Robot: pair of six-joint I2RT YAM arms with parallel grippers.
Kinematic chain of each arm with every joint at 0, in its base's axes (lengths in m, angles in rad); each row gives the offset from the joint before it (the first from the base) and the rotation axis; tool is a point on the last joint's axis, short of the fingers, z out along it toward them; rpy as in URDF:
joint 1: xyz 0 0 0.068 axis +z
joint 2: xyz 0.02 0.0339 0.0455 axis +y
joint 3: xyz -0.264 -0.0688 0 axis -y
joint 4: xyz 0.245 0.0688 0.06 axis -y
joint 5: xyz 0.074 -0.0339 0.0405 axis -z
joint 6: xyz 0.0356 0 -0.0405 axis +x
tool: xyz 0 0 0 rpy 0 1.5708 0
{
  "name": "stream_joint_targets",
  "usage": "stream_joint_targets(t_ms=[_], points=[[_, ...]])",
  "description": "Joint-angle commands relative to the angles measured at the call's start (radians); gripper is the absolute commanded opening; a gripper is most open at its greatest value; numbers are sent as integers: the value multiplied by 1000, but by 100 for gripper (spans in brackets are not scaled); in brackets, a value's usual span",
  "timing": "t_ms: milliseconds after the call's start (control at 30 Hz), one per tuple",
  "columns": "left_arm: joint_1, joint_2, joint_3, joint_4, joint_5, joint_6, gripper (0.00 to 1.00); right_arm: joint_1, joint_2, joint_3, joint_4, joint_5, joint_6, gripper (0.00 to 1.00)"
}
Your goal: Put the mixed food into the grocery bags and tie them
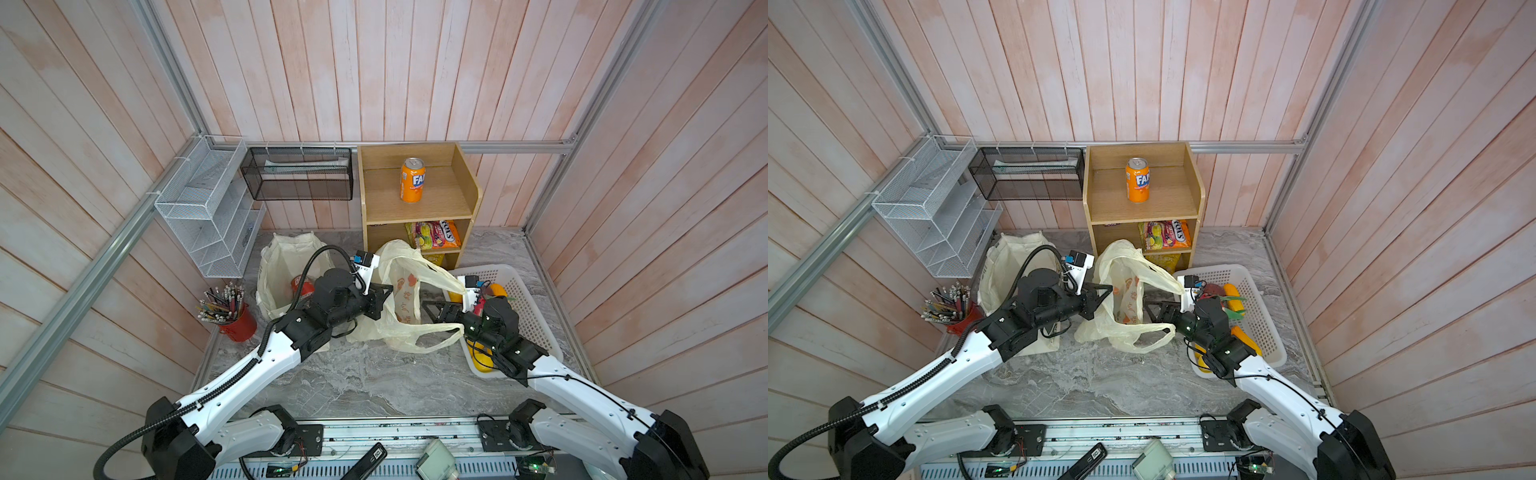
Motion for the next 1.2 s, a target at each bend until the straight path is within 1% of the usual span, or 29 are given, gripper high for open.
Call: stream_joint_targets(t_ms=[0,200,600,633,700,733,767,833,867,900,933,967,1067,1167], points=[[3,-41,-27,18,7,-42,0,6,5,12,50,-3,-12,75],[4,-52,-41,28,30,-72,0,34,55,29,89,-18,-17,76],[2,-70,-50,15,26,-82,0,62,227,158,118,-54,-49,76],[3,-73,-53,13,22,-82,0,62,238,163,117,-50,-52,73],[4,-80,-60,8,5,-82,0,59,254,162,115,-34,-53,64],[4,-86,-65,8,-5,-82,0,55,258,158,112,-31,-54,56],[5,-91,-72,7,-16,-82,0,44,258,152,109,-33,-52,43],[13,-100,-78,-5,-29,-75,0,16,247,130,106,-38,-42,22],[22,-107,-83,-12,-31,-71,0,-5,235,115,104,-43,-36,13],[29,-113,-91,-14,-31,-70,0,-22,224,102,100,-48,-32,8],[42,-121,-101,-14,-24,-70,0,-43,211,87,94,-54,-28,4],[54,-128,-111,-13,-14,-71,0,-62,195,73,86,-59,-27,3],[76,-139,-134,-1,15,-76,0,-97,171,51,54,-71,-30,3],[78,-132,-141,13,41,-75,0,-101,171,55,14,-98,-40,5]])
